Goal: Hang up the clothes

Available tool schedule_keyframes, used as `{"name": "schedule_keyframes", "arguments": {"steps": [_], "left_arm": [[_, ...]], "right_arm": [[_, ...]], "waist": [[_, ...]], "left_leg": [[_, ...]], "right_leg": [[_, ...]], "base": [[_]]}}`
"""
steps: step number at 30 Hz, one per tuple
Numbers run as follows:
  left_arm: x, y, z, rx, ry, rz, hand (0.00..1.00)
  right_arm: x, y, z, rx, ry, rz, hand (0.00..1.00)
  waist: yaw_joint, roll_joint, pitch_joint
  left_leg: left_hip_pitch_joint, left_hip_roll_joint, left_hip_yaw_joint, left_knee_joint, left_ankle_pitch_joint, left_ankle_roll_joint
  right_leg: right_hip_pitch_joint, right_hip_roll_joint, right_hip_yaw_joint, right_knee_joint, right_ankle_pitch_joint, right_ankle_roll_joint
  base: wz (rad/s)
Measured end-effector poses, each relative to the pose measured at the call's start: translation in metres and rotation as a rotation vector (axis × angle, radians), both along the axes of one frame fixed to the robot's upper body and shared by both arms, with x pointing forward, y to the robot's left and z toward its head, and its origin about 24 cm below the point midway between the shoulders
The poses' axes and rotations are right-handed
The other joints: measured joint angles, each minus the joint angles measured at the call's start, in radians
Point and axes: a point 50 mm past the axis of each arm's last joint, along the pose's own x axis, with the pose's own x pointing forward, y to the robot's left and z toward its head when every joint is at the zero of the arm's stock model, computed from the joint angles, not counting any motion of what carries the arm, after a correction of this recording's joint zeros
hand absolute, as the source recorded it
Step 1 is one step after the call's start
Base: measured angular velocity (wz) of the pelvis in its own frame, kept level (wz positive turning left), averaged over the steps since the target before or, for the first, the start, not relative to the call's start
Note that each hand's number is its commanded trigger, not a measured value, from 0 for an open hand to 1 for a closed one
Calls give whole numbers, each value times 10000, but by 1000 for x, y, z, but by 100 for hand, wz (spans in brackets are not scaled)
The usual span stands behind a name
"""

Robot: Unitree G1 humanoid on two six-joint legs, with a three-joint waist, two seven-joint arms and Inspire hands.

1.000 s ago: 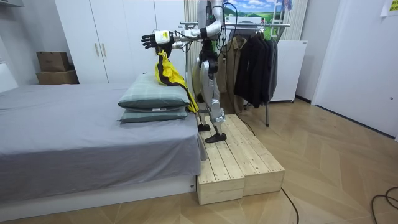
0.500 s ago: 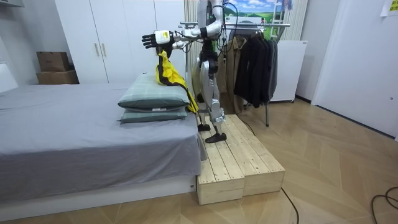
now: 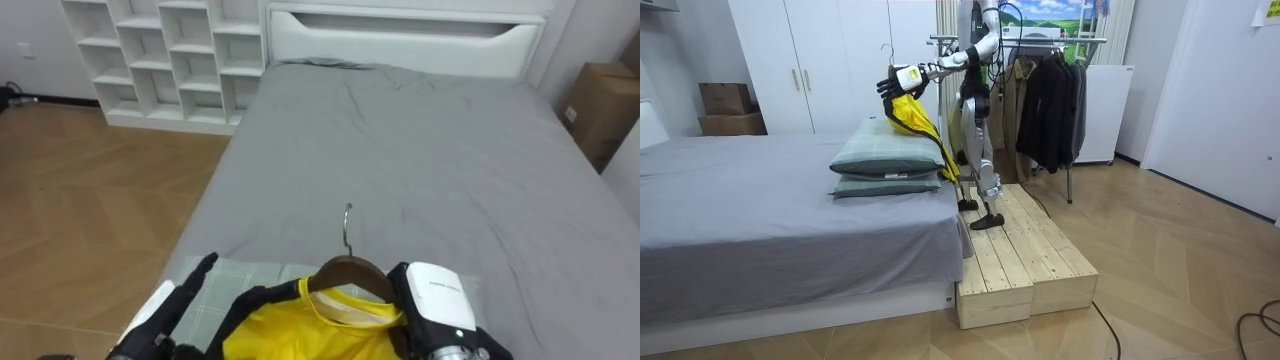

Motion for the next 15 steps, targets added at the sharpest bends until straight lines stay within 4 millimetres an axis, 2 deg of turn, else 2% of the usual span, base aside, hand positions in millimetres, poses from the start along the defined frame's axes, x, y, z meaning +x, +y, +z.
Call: {"name": "schedule_keyframes", "arguments": {"steps": [4,6,10,12,15], "left_arm": [[-17,26,-22,304,1129,1123,0],[-39,44,-44,461,2330,2069,0],[-73,61,-63,456,3580,3207,0],[-101,72,-75,298,4472,4232,0],[-126,76,-86,213,5499,4928,0]], "right_arm": [[1,-11,2,135,-83,-542,100],[-1,-16,-1,275,90,-804,100],[-6,-30,-2,310,118,-1428,100],[-5,-36,1,472,-15,-1786,100],[-4,-42,5,457,-165,-2113,100]], "waist": [[16,-39,-35],[31,-32,-61],[34,-66,-82],[46,-83,-95],[107,-100,-104]], "left_leg": [[7,-5,11,1,0,0],[160,-1,40,-54,-1,0],[172,-5,53,-84,-1,0],[189,-1,67,-95,-4,2],[249,1,82,-149,-5,1]], "right_leg": [[11,-5,15,-9,-1,1],[125,18,64,-17,-7,3],[110,30,98,-1,-12,0],[111,56,162,-2,-12,-1],[129,71,200,16,-11,-2]], "base": [[0],[-5],[-2],[-5],[-1]]}}
